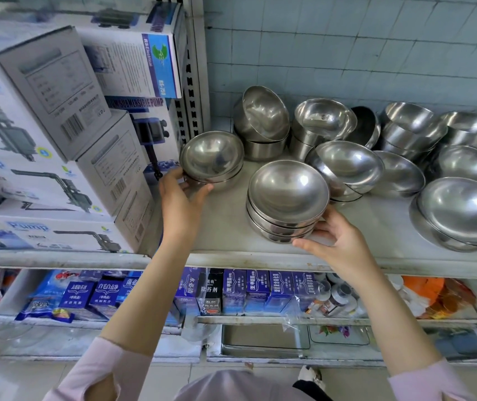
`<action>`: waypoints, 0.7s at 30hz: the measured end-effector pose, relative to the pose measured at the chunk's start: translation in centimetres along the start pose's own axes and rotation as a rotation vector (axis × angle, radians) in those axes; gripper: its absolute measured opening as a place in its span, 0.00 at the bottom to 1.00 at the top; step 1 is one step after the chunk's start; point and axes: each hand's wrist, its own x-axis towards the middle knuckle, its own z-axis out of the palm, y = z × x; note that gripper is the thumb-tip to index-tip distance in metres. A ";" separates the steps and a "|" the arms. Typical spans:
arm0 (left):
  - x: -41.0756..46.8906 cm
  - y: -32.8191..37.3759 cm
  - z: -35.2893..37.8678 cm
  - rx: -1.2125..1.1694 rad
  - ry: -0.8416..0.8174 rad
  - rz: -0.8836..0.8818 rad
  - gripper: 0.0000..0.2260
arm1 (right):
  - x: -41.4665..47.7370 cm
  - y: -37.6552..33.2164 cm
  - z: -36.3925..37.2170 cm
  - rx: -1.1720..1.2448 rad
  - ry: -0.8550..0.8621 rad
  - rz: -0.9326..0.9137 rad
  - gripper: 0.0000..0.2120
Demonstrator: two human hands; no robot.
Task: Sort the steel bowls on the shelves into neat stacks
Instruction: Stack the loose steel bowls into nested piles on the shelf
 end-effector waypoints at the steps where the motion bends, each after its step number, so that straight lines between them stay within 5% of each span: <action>1: 0.0 0.1 -0.1 0.006 -0.006 0.001 0.31 | 0.0 0.0 0.1 -0.001 0.000 -0.001 0.39; 5: 0.1 0.8 0.5 0.000 -0.087 0.014 0.45 | 0.0 -0.2 0.1 0.005 -0.002 0.002 0.41; 21: -3.6 -0.1 -4.8 0.170 -0.211 0.193 0.26 | 0.0 -0.2 0.1 0.021 -0.028 0.024 0.40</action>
